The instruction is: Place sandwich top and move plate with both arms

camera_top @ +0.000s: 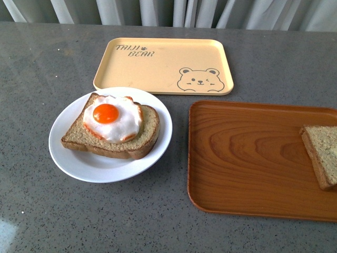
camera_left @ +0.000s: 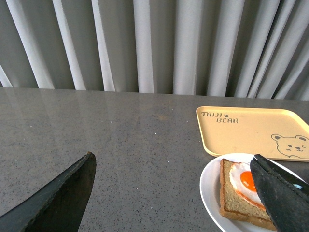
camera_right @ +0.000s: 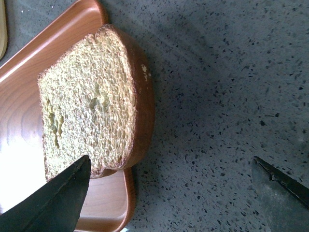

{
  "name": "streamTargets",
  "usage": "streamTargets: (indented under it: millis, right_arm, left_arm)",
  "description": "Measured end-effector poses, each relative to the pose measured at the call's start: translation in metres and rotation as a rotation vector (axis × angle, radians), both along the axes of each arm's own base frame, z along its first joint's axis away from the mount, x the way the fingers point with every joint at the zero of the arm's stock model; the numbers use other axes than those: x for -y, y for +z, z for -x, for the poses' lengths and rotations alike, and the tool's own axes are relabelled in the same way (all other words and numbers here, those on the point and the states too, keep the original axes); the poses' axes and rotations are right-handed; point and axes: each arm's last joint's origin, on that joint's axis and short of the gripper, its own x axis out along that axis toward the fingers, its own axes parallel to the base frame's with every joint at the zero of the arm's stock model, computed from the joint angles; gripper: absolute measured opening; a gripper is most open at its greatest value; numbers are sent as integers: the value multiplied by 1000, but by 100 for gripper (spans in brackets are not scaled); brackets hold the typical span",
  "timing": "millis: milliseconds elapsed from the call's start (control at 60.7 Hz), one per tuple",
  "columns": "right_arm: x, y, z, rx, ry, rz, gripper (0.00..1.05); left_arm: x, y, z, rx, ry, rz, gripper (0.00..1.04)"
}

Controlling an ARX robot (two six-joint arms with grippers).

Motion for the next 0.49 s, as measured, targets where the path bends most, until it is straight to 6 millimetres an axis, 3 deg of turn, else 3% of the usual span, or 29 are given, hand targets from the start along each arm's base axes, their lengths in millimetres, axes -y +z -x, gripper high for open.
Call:
streamTargets:
  millis: [494]
  right_arm:
    - [-15, -8, -19, 22, 44, -26, 96]
  left_arm:
    - [0, 0, 0, 0, 0, 0, 96]
